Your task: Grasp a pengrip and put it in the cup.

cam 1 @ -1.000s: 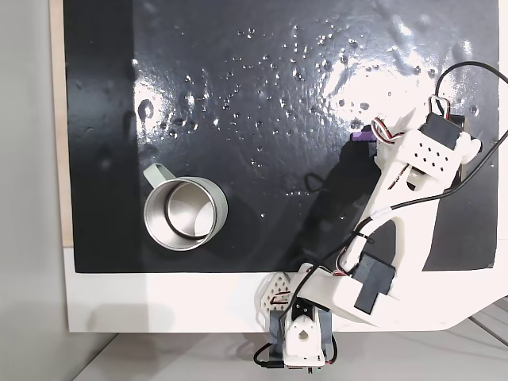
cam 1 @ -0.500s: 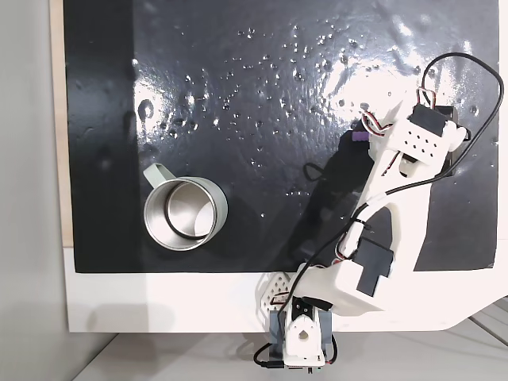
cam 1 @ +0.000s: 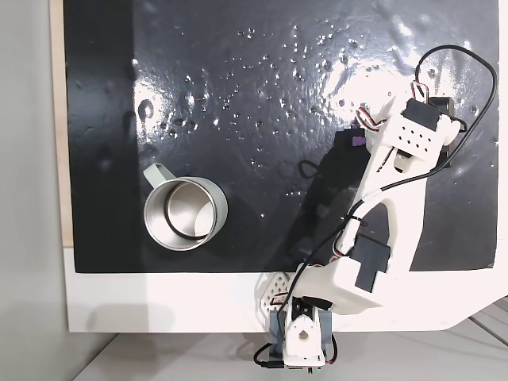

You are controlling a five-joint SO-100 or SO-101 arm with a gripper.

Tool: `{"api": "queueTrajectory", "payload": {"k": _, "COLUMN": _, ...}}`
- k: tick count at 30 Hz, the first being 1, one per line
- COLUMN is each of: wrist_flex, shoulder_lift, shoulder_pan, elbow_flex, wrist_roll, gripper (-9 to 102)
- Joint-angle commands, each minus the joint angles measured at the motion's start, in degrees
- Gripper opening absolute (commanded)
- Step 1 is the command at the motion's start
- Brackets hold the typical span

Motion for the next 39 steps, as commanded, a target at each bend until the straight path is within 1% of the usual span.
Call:
{"api": "queueTrajectory", "payload": {"k": 1, "wrist_flex": 3.7, "shoulder_lift": 5.4, "shoulder_pan": 0.4, "elbow_flex": -2.4, "wrist_roll": -0.3, "gripper": 0}}
{"api": "queueTrajectory", "payload": {"k": 7, "wrist_flex": 16.5, "shoulder_lift": 12.4, "shoulder_pan": 0.2, "elbow_flex": -11.0, "wrist_roll": 1.2, "gripper": 0}}
{"api": "queueTrajectory", "payload": {"k": 12, "wrist_flex": 24.8, "shoulder_lift": 18.2, "shoulder_pan": 0.0, "elbow_flex": -16.9, "wrist_roll": 1.3, "gripper": 0}}
{"api": "queueTrajectory", "payload": {"k": 20, "wrist_flex": 25.0, "shoulder_lift": 36.8, "shoulder_pan": 0.0, "elbow_flex": -12.5, "wrist_roll": -0.6, "gripper": 0}}
{"api": "queueTrajectory", "payload": {"k": 28, "wrist_flex": 25.1, "shoulder_lift": 47.0, "shoulder_pan": -3.6, "elbow_flex": -12.8, "wrist_roll": 0.4, "gripper": 0}}
{"api": "queueTrajectory", "payload": {"k": 32, "wrist_flex": 25.1, "shoulder_lift": 49.0, "shoulder_pan": -8.6, "elbow_flex": -11.1, "wrist_roll": 3.8, "gripper": 0}}
{"api": "queueTrajectory", "payload": {"k": 39, "wrist_flex": 25.2, "shoulder_lift": 50.6, "shoulder_pan": -23.3, "elbow_flex": -7.8, "wrist_roll": 12.0, "gripper": 0}}
